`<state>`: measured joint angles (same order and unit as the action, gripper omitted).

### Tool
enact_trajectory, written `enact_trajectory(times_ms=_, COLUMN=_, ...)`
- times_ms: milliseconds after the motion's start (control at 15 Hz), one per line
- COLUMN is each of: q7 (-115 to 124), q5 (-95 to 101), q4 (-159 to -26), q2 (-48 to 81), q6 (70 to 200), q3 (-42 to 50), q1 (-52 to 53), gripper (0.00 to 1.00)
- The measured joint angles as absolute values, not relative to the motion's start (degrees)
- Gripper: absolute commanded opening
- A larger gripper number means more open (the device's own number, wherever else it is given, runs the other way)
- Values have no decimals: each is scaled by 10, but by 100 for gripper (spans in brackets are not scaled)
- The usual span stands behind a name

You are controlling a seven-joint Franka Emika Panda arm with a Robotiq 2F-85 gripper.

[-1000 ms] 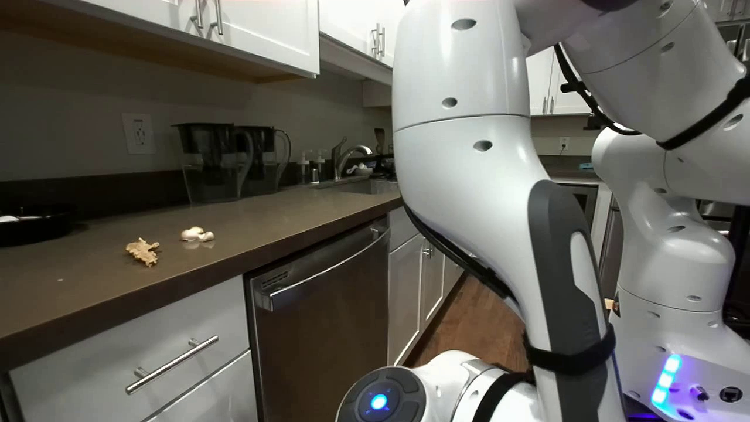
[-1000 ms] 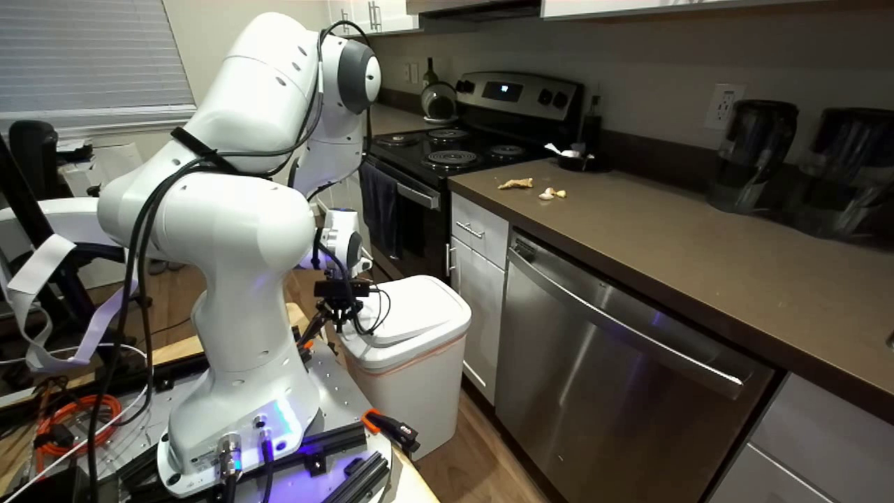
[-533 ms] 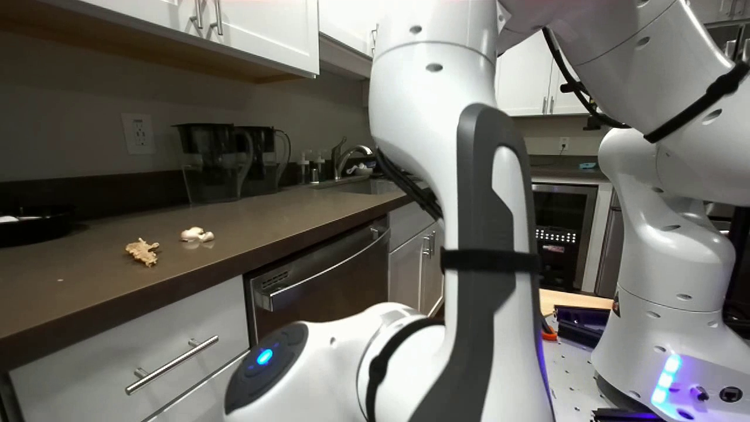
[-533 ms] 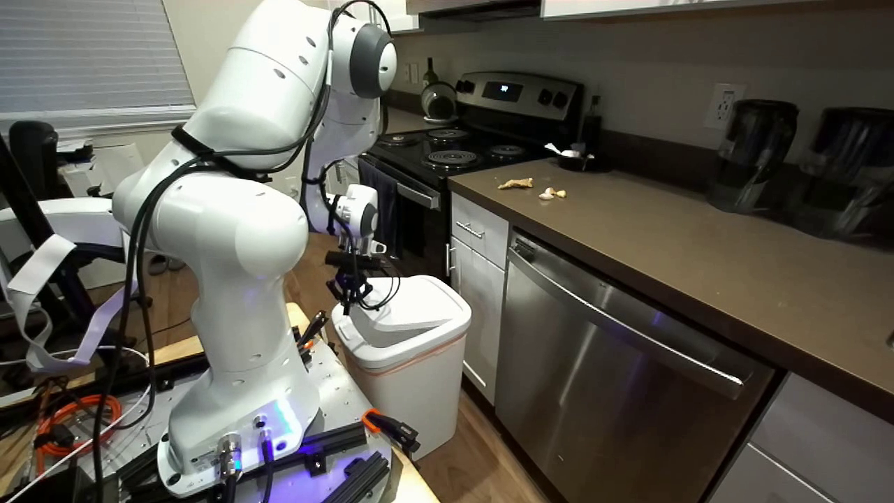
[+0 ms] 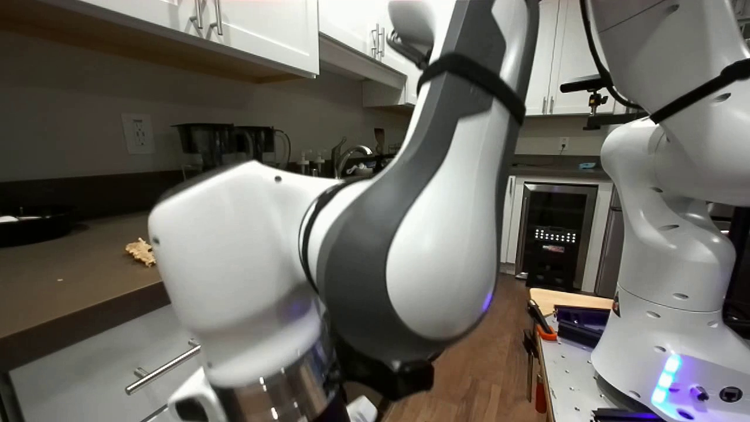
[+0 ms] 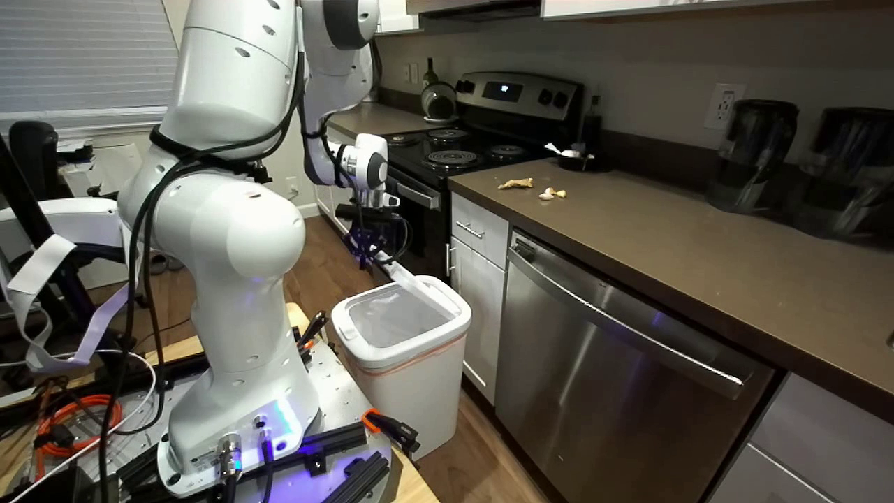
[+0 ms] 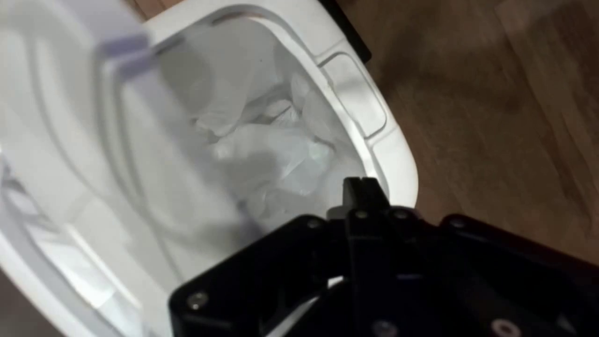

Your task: Open the white bin

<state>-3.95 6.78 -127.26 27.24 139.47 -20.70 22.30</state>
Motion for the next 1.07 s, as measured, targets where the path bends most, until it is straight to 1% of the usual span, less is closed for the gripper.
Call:
enact_trajectory(times_ms=333, q7=-51, q5=-21, q4=-1288, q2=133, q6=1412, q3=-214, q1=169, gripper=4)
enact_trajectory(times_ms=533, q7=-57, q5=-61, q4=-1301, q2=51, q6=1420, q3=-203, q1=147, gripper=4)
enact_trajectory(times_ms=800, q7=-57, q5=-62, q4=-1315, q2=-33, q6=1414, q3=-171, q1=145, gripper=4)
enact_trajectory(times_ms=1067, q7=-41, q5=-35, q4=-1318, q2=-87, q6=1372, q3=-143, q1=143, gripper=4)
